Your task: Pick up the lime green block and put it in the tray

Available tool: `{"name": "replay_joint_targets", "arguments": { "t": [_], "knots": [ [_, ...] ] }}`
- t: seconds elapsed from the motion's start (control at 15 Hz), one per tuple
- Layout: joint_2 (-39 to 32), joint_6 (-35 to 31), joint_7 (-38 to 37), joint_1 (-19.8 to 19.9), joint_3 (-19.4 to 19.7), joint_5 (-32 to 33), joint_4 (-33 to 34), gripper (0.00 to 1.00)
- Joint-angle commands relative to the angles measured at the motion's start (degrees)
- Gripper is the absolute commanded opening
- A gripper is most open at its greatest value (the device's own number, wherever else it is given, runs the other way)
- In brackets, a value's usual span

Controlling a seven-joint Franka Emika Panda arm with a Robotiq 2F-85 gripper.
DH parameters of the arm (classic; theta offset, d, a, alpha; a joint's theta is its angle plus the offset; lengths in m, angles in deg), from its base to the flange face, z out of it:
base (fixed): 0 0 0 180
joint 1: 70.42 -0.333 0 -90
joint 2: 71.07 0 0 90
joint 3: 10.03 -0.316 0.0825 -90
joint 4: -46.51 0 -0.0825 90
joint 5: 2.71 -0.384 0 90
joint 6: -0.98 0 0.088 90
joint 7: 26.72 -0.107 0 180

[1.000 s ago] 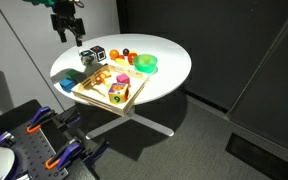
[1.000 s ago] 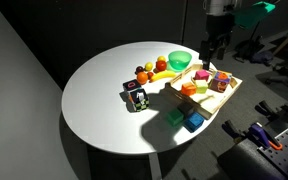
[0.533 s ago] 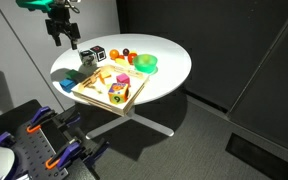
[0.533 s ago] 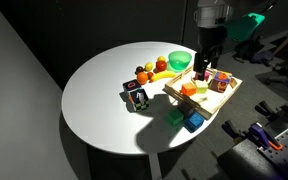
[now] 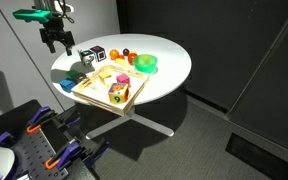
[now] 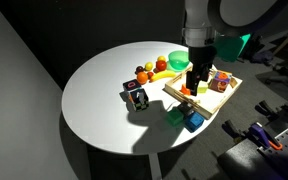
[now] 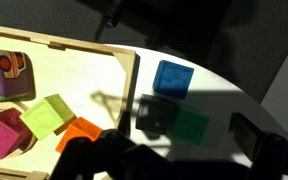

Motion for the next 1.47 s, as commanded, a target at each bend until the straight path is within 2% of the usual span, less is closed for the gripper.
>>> {"name": "replay_joint_targets", "arguments": {
  "t": [0.0, 0.33, 0.73, 1.13, 1.4],
  "knots": [
    [-1.9, -3.3, -4.1, -1.2, -0.9, 1.6, -0.6, 1.00],
    [-5.1, -9.9, -10.9, -2.9, -0.9, 2.6, -1.6, 1.00],
    [-9.9, -18.5, -13.2, -3.9, 0.0, 4.7, -1.9, 1.00],
    [-14.1, -22.7, -12.5, -5.2, 1.4, 6.9, -1.2, 1.00],
    [-16.0, -23.1, -13.7, -7.0, 2.7, 8.8, 0.1, 1.00]
  ]
}}
